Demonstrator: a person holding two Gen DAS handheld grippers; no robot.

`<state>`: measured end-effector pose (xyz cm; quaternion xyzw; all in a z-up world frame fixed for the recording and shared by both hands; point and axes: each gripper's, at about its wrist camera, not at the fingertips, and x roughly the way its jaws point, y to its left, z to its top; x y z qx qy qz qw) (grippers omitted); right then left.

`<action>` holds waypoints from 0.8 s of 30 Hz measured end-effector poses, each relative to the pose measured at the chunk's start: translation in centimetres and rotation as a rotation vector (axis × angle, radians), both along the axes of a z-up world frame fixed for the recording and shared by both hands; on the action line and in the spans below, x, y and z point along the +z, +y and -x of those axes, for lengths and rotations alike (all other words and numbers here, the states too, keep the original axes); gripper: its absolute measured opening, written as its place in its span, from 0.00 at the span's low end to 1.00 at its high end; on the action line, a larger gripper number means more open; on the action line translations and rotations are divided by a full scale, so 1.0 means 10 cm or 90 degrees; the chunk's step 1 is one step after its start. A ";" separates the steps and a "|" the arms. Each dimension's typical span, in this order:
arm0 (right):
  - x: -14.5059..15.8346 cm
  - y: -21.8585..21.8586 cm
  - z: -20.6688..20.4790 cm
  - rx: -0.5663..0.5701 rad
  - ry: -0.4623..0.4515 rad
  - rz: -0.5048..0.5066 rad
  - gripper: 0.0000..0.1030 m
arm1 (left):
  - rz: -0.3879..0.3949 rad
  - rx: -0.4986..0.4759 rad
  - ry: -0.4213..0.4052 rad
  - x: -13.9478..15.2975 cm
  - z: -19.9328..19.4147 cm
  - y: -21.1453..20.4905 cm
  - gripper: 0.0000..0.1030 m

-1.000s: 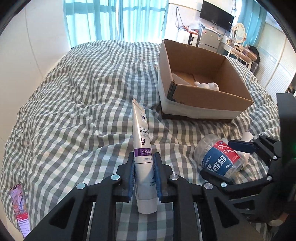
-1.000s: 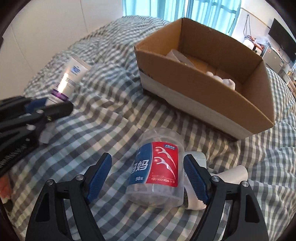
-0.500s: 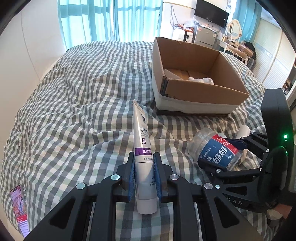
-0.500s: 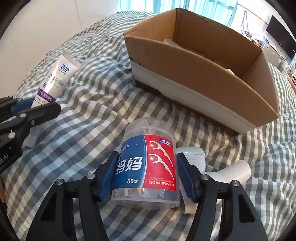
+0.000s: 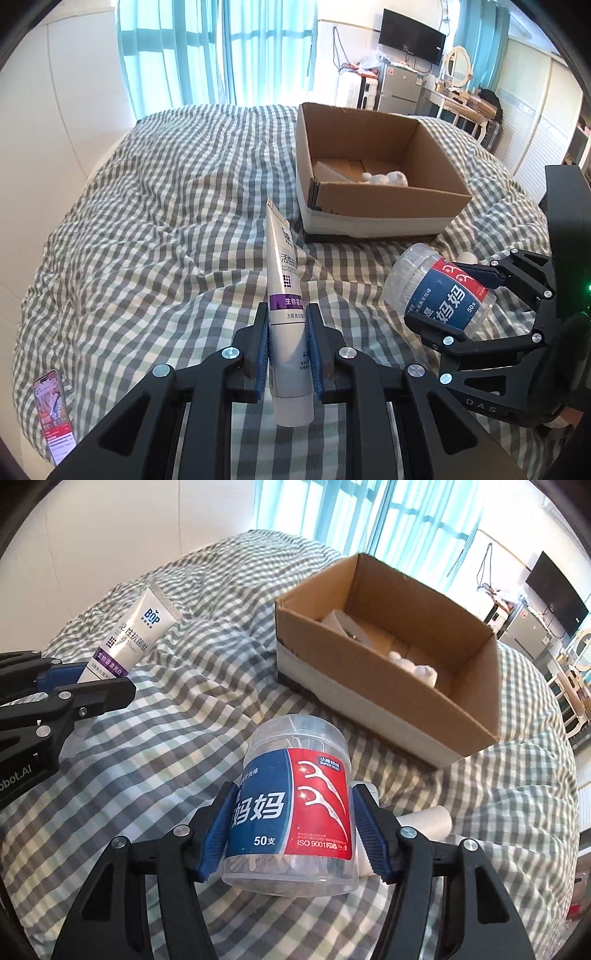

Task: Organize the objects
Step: 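Carry the toothpaste tube and floss jar over the box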

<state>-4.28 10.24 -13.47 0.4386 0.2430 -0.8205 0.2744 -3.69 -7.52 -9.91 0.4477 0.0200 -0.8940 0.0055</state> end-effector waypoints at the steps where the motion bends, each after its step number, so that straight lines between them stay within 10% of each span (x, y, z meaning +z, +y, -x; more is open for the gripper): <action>1: 0.03 0.00 -0.02 0.001 0.003 0.003 0.60 | 0.002 -0.002 0.002 0.03 -0.01 0.01 0.18; 24: 0.92 0.45 0.33 -0.043 0.089 0.056 0.60 | 0.028 -0.071 0.062 0.53 0.54 0.48 0.18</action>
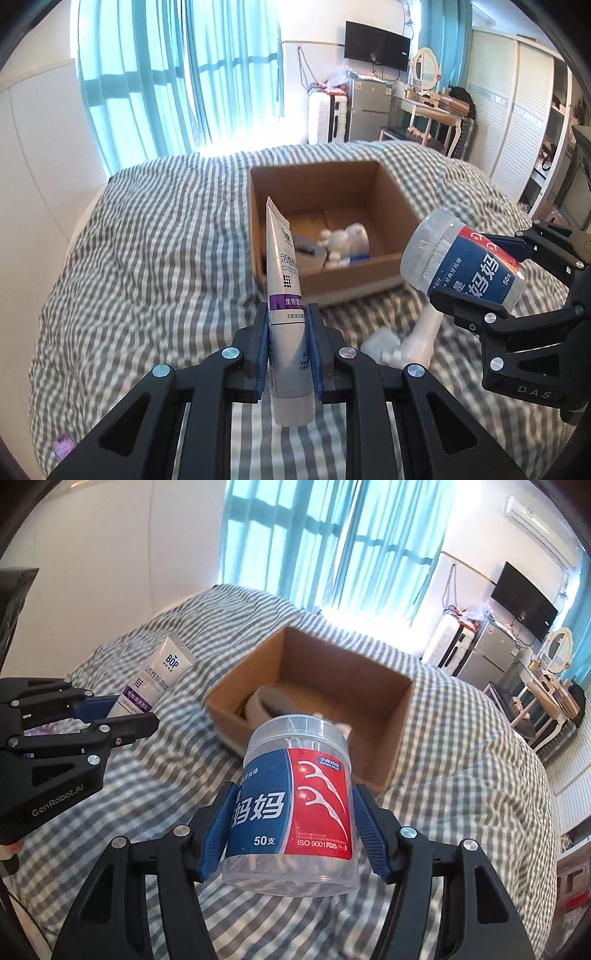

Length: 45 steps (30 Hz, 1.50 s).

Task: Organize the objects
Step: 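Carry the toothpaste tube and floss jar over the box, then open both tools to drop the tube and floss jar into the box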

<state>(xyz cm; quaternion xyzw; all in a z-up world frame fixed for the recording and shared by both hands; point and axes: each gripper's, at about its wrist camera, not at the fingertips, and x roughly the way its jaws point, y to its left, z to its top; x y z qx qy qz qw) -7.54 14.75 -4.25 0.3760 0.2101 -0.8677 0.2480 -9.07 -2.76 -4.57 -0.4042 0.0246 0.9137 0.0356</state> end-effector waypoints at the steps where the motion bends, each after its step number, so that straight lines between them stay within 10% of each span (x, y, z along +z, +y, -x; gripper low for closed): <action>1: 0.03 0.01 0.06 -0.003 0.003 0.004 0.60 | -0.001 -0.001 0.004 0.03 0.08 0.01 0.18; 18: 0.23 -0.17 1.13 -0.057 0.015 0.059 0.60 | -0.001 -0.014 0.002 0.05 1.20 0.00 0.18; 45: -0.48 -0.13 2.09 -0.110 -0.060 0.099 0.61 | -0.037 -0.080 -0.080 -0.72 1.91 0.16 0.20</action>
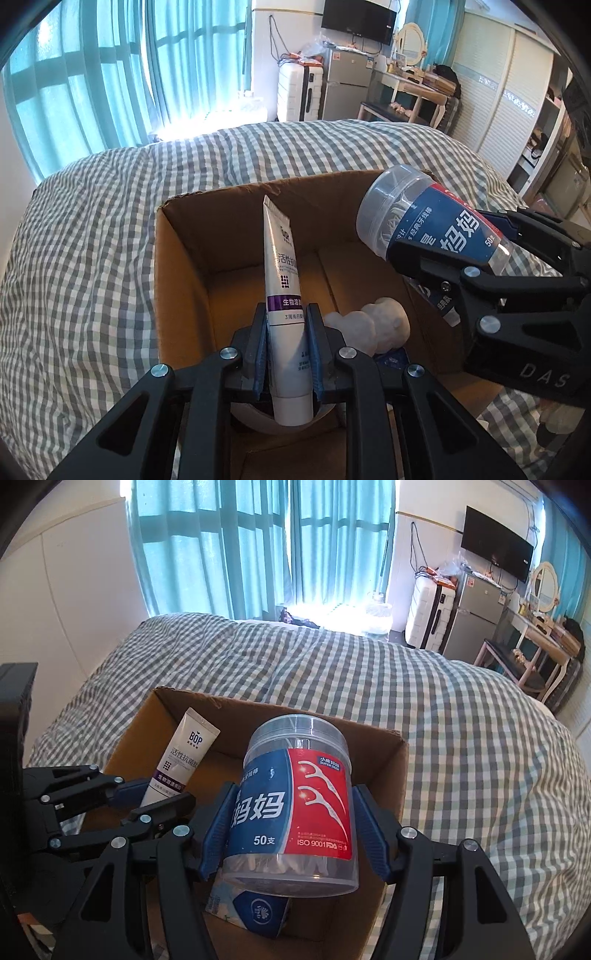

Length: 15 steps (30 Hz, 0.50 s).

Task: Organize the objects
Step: 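Open both tools to drop the tube and floss jar into the box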

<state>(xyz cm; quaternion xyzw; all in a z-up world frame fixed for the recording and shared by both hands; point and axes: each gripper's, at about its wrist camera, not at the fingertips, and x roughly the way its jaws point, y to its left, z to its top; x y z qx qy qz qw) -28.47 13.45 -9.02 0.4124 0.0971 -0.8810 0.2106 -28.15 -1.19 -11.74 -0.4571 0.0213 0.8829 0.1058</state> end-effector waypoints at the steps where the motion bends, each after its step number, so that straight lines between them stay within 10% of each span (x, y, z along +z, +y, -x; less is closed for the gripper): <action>1: 0.01 0.01 -0.01 0.000 -0.002 0.003 0.61 | 0.002 0.000 -0.003 0.01 -0.01 0.01 0.21; 4: 0.08 0.05 -0.07 -0.002 0.003 0.000 0.61 | -0.003 0.002 -0.018 0.04 -0.05 0.03 0.31; 8: 0.33 0.11 -0.26 -0.010 0.032 0.006 0.67 | -0.018 0.003 -0.012 0.21 -0.23 0.09 0.71; 15: 1.02 0.31 -0.75 -0.020 0.099 0.031 0.74 | -0.017 0.016 0.057 0.78 -0.67 0.12 0.81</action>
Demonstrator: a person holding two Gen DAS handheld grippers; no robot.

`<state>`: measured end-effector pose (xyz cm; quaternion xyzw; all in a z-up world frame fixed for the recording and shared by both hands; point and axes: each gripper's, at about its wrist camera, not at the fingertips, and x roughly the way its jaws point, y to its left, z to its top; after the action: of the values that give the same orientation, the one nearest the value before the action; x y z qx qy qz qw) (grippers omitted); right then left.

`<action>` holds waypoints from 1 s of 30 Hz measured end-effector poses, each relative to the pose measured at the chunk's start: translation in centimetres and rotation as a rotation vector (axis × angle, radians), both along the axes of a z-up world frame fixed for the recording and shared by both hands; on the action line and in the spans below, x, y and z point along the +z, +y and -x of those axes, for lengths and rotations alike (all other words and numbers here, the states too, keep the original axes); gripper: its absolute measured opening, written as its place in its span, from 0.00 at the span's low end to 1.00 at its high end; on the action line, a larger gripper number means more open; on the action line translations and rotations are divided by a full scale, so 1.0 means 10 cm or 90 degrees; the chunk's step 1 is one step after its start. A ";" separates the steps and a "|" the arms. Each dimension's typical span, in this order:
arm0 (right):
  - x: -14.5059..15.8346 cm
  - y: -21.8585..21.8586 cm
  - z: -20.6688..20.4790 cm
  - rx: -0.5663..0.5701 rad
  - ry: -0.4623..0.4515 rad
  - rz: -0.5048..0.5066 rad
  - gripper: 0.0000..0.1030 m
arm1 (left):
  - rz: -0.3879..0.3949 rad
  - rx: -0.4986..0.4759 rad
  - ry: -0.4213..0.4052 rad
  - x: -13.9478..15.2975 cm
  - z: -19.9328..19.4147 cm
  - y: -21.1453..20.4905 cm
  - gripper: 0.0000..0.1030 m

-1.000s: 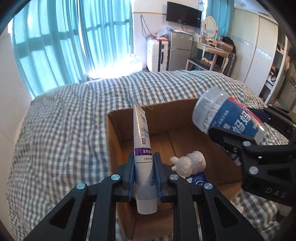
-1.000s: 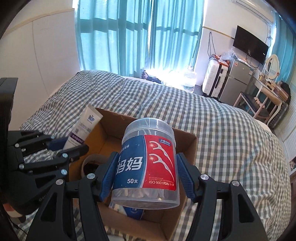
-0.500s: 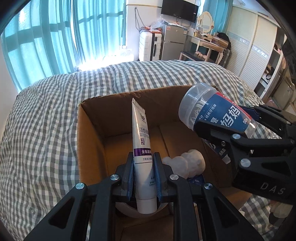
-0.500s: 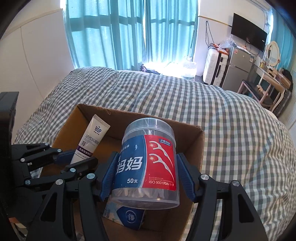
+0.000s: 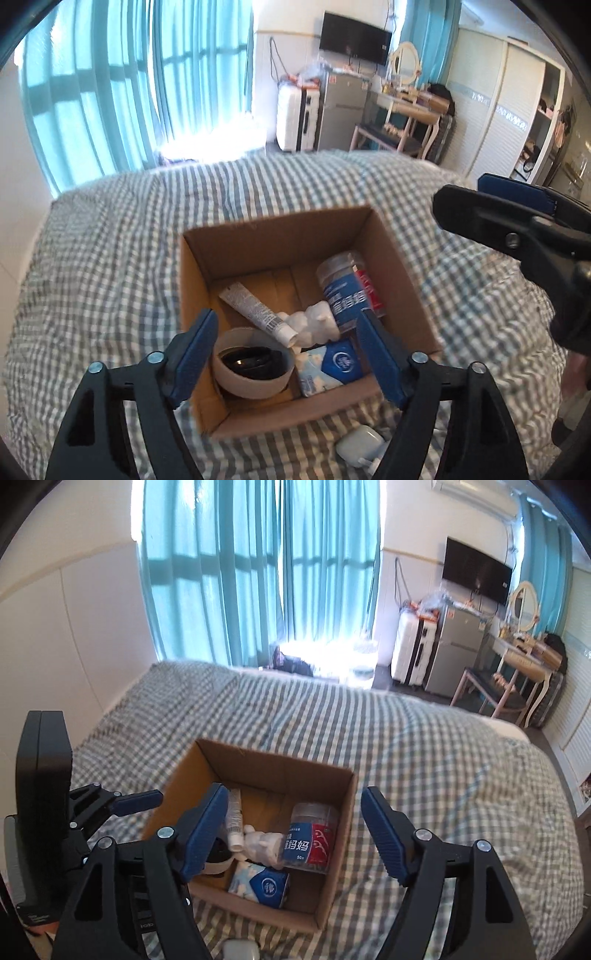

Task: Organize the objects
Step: 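Open both tools to drop the tube and floss jar into the box, then move both tools back toward the white bottle and blue earbud case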

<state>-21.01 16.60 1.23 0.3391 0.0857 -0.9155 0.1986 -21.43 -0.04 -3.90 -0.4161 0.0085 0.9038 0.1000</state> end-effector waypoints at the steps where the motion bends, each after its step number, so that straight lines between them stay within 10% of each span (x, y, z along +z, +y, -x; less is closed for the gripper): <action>1: 0.11 0.03 -0.10 0.000 0.014 0.002 0.77 | 0.001 0.003 0.014 0.10 -0.09 0.00 0.82; 14: 0.57 0.34 -1.06 0.015 0.053 -0.004 0.83 | 0.048 0.085 0.103 0.66 -0.93 -0.21 0.96; 30: -0.98 0.34 -1.09 -0.019 -0.113 -0.087 0.83 | 0.074 0.140 -0.012 -0.59 -1.06 -0.18 0.97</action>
<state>-10.10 20.03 -8.58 0.4331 0.1246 -0.8767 0.1684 -10.84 -1.87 -9.78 -0.4282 0.0140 0.9033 -0.0242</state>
